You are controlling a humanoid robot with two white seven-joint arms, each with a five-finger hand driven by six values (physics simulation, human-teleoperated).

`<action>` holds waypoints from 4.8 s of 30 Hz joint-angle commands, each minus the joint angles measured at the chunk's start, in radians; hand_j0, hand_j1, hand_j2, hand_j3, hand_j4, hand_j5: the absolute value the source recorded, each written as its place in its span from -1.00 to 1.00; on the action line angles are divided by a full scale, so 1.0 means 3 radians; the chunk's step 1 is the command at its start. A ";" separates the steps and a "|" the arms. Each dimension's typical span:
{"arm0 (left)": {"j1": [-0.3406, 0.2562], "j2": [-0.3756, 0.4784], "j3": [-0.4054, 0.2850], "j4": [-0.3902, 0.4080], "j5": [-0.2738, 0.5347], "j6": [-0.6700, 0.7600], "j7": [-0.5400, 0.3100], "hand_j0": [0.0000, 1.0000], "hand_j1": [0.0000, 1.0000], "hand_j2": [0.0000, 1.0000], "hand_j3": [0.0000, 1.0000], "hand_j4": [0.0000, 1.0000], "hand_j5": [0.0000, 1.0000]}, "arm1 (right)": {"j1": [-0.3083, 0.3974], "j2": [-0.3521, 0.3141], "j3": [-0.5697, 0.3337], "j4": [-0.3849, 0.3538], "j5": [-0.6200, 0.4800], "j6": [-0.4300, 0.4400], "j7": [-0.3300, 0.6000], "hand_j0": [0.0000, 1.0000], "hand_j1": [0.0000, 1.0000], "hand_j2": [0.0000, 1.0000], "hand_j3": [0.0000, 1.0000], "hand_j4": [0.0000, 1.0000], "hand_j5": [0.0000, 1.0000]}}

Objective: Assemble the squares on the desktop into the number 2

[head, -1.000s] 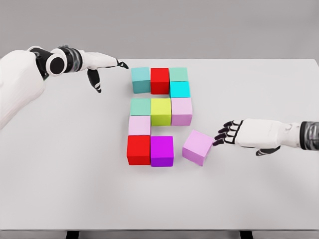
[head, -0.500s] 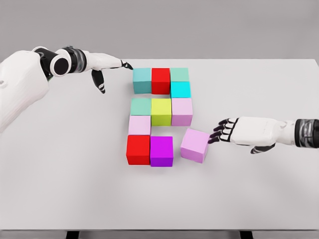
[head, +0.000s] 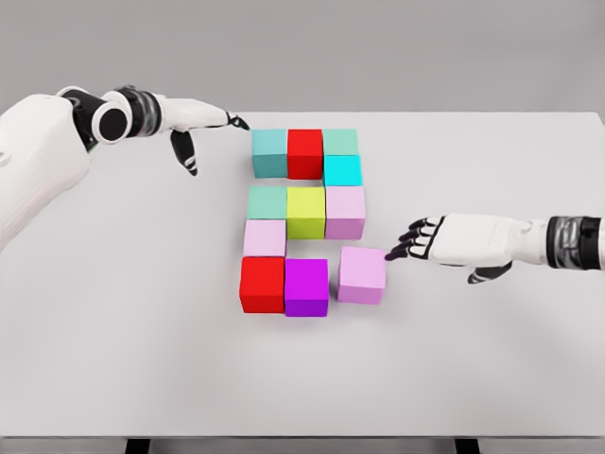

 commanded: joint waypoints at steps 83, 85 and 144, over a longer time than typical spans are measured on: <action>0.0020 0.0245 0.0142 0.0040 0.0017 -0.0207 0.0036 1.00 1.00 1.00 1.00 1.00 1.00 | -0.0072 0.0449 0.0683 0.1018 -0.2673 0.0006 0.0000 1.00 1.00 1.00 1.00 1.00 1.00; 0.0020 0.0245 0.0136 0.0035 0.0017 -0.0207 0.0036 1.00 1.00 1.00 1.00 1.00 1.00 | -0.0072 0.0459 0.0683 0.1018 -0.2673 0.0006 0.0000 1.00 1.00 1.00 1.00 1.00 1.00; 0.0036 0.0291 0.0141 0.0035 0.0012 -0.0202 0.0097 1.00 1.00 1.00 1.00 1.00 1.00 | -0.0097 0.0546 0.0852 0.1176 -0.2837 0.0006 0.0000 1.00 1.00 1.00 1.00 1.00 1.00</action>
